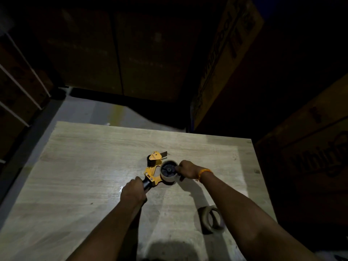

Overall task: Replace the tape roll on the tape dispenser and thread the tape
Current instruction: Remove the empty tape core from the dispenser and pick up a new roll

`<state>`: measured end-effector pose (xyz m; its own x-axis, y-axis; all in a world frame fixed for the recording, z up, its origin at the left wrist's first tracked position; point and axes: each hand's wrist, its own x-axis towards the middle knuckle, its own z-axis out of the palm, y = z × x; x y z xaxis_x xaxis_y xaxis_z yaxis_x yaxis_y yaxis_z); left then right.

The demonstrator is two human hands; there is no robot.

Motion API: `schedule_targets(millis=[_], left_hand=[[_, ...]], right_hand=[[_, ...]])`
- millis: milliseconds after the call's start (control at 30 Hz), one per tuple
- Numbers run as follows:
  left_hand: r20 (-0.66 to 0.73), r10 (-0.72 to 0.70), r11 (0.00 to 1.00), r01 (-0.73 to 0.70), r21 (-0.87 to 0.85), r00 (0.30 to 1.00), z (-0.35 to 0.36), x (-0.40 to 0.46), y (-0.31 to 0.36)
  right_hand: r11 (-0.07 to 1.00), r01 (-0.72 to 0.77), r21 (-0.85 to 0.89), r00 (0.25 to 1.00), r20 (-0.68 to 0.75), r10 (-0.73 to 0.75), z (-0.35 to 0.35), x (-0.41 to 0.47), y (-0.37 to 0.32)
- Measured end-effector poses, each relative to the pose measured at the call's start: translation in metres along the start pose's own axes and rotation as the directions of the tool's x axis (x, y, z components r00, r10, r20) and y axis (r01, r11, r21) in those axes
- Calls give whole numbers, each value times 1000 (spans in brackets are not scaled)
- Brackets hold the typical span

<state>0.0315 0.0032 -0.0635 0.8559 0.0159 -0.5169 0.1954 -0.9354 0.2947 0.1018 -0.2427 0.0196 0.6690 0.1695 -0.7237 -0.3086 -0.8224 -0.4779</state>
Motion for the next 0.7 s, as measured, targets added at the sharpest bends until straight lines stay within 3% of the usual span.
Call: schedule_targets(millis=[267,533,700], left_hand=[[28,-6,1000,5,6,1000,0,4,2],[-17,30,999,-29,46,999,4,10,-5],[27,16,998,-18,54,1000,1,7,-1]], right_hand=[[967,-149,209,987,-36,160,7,10,-1],[914,-230,334,970,9,241,12,8,2],[892,-263,368,958,-12,287,15,5,-6]])
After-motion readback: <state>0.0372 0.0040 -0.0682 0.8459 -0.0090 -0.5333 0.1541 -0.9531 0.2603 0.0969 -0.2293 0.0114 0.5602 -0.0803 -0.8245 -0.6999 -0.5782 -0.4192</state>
